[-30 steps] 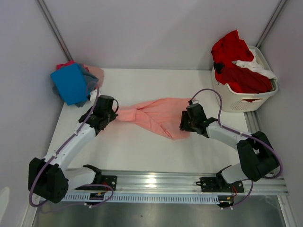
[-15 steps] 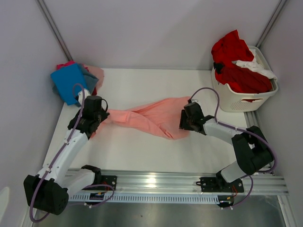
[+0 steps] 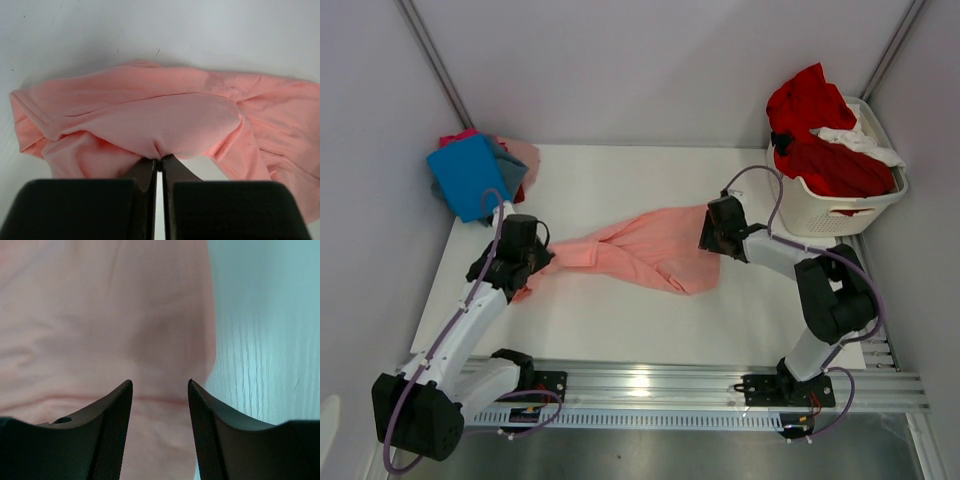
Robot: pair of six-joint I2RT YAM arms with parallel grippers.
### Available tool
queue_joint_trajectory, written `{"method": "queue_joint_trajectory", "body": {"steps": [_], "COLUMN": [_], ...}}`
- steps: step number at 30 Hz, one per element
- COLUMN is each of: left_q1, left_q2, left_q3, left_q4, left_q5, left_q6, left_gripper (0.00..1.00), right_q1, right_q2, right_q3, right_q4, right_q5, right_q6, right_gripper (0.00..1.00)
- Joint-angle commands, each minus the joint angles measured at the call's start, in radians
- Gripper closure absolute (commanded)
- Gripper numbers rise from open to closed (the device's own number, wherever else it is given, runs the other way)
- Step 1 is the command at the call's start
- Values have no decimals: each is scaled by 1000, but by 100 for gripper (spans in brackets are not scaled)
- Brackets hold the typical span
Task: Fold and stack the t-shirts
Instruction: Flatten out the tshirt
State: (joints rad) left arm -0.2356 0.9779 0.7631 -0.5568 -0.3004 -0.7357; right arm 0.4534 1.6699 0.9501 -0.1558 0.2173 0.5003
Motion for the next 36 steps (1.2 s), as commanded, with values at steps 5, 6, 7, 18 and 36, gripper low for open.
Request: {"method": "queue_joint_trajectory", "body": {"steps": [5,6,7,18,36], "left_q1": [-40,-45,-48,-67,-68], "left_q2": [-16,-21,-21,-65,-93], "left_q3": [-21,-24,-27,-61,-71], "left_q4": [11,11,12,-20,-54], "left_q5": [32,41,43,40,64], "left_q6": [-28,-30,-34,-33,-36], "left_gripper": [100,100,100,100,99], "right_q1": [-74,-84,-88,-127,-160], "right_q2": [175,201,246,425,450], "right_q3": [240,289,309,421,521], "right_q4": [47,38,26,10,-10], "right_q5": [45,48,48,62,-4], "right_q6": [-35,-36,-36,-42,-68], "right_gripper": [48,48,48,48,49]}}
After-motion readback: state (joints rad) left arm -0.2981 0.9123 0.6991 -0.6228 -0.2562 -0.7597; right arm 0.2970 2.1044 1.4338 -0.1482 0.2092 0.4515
